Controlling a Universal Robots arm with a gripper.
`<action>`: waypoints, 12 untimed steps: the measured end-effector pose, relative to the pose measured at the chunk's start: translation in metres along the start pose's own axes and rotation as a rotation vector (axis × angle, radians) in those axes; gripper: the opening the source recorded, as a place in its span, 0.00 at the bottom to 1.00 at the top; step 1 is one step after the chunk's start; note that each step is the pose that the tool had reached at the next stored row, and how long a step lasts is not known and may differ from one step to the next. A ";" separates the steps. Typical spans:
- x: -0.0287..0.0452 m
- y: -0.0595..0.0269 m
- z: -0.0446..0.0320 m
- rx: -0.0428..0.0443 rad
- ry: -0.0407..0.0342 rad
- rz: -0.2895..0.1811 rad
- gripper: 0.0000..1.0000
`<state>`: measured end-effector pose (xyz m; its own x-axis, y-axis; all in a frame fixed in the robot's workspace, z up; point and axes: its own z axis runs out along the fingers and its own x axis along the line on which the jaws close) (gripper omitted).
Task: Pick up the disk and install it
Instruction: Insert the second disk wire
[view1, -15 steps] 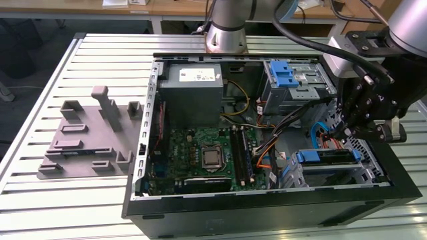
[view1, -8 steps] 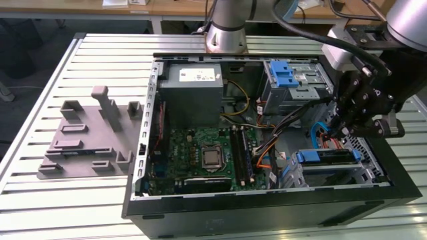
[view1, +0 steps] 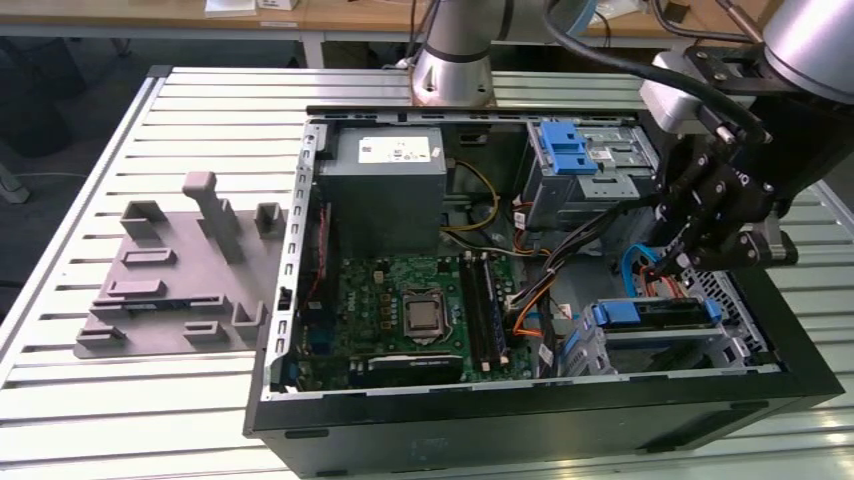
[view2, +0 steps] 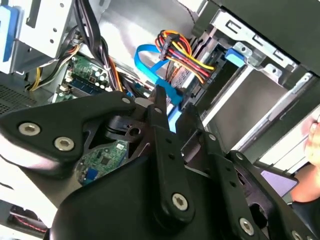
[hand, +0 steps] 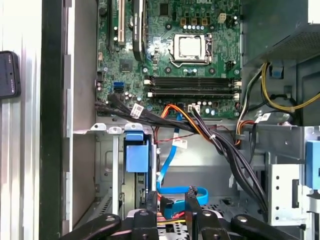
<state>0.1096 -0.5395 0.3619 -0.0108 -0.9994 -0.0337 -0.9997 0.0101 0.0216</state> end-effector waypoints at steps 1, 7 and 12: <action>0.0000 -0.0009 0.0016 -0.0006 -0.0001 0.000 0.36; 0.0003 -0.0014 0.0069 -0.0007 0.0004 0.000 0.28; 0.0018 -0.0014 0.0071 0.0004 0.0002 -0.001 0.16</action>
<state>0.1109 -0.5411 0.3547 -0.0099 -0.9994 -0.0336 -0.9997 0.0092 0.0212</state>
